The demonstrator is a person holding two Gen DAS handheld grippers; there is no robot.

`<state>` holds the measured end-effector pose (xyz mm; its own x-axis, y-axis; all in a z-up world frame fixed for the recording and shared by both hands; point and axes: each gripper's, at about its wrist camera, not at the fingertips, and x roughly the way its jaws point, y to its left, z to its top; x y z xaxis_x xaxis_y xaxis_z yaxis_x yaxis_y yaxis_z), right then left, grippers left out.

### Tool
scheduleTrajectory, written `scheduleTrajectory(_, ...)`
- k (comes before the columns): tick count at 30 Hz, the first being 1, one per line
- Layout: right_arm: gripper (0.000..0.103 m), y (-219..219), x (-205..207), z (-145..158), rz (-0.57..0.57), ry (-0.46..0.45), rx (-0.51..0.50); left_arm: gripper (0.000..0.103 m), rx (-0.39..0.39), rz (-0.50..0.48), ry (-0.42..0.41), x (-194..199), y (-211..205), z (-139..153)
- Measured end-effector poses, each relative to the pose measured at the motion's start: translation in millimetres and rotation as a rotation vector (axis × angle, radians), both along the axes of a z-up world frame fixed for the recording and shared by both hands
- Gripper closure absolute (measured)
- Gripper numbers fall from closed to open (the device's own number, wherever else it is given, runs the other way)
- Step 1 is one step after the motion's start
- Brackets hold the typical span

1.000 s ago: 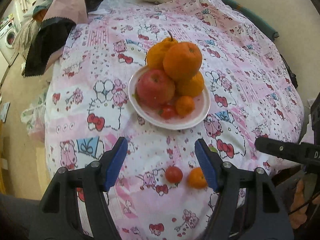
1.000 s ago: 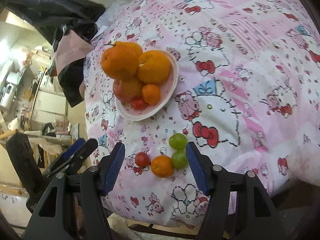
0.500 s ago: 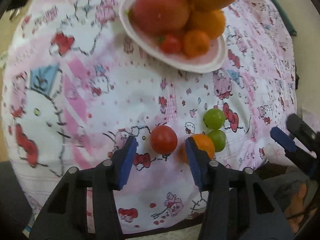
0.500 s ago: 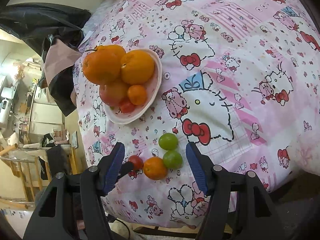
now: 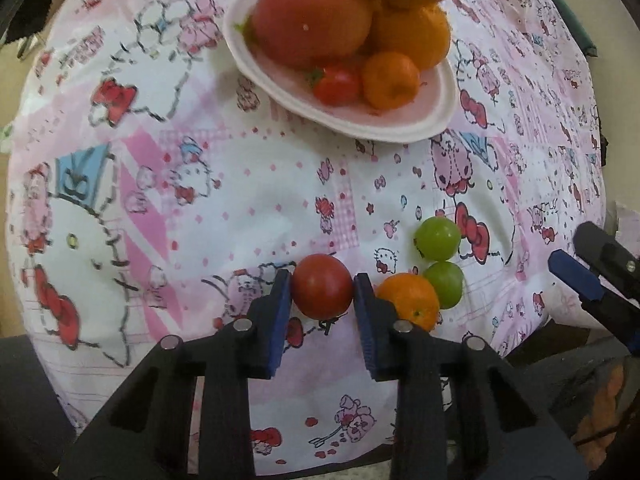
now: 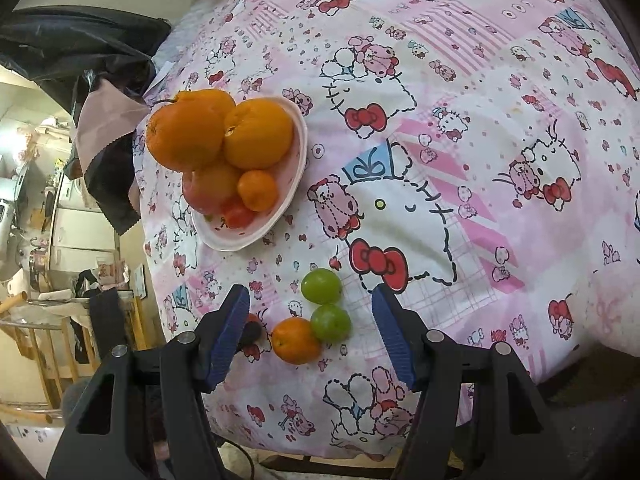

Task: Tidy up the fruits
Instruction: 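Grasp the second cherry tomato with the left gripper while the right grasps a green lime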

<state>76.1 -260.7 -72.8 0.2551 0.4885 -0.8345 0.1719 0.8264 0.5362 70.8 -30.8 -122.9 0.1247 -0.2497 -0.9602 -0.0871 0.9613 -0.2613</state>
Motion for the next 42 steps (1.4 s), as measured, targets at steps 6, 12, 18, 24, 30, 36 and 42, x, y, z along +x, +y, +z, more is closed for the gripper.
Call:
scheduleTrajectory(6, 0.036, -0.6, 2.1, -14.0, 0.003, 0.032, -0.018, 0.076, 0.131, -0.004, -0.12, -2.3, 9.0, 24.5)
scheduleTrajectory(12, 0.037, 0.2, 4.2, -28.2, 0.003, 0.057, -0.016, 0.076, 0.151, 0.026, -0.143, -1.6, 22.2, 29.3)
scheduleTrajectory(18, 0.044, 20.6, 7.3, -47.8, 0.1, 0.11, -0.01, 0.076, 0.153, 0.032, -0.152, -1.6, 23.8, 30.8)
scheduleTrajectory(24, 0.061, 33.6, 9.8, -68.2, 0.137, 0.175, -0.011, 0.076, 0.156, 0.028, -0.156, -1.5, 22.8, 30.8)
scheduleTrajectory(30, 0.066, 41.9, 8.4, -76.7, 0.168, 0.212, -0.027, 0.076, 0.148, 0.03, -0.153, 1.8, 21.3, 29.8)
scheduleTrajectory(36, 0.07, 36.7, 7.6, -71.3, 0.16, 0.193, 0.001, 0.076, 0.151, 0.021, -0.158, 1.7, 17.2, 31.1)
scheduleTrajectory(42, 0.07, 21.6, 5.3, -48.0, 0.131, 0.128, 0.066, 0.076, 0.147, 0.041, -0.166, 0.7, 22.3, 33.7)
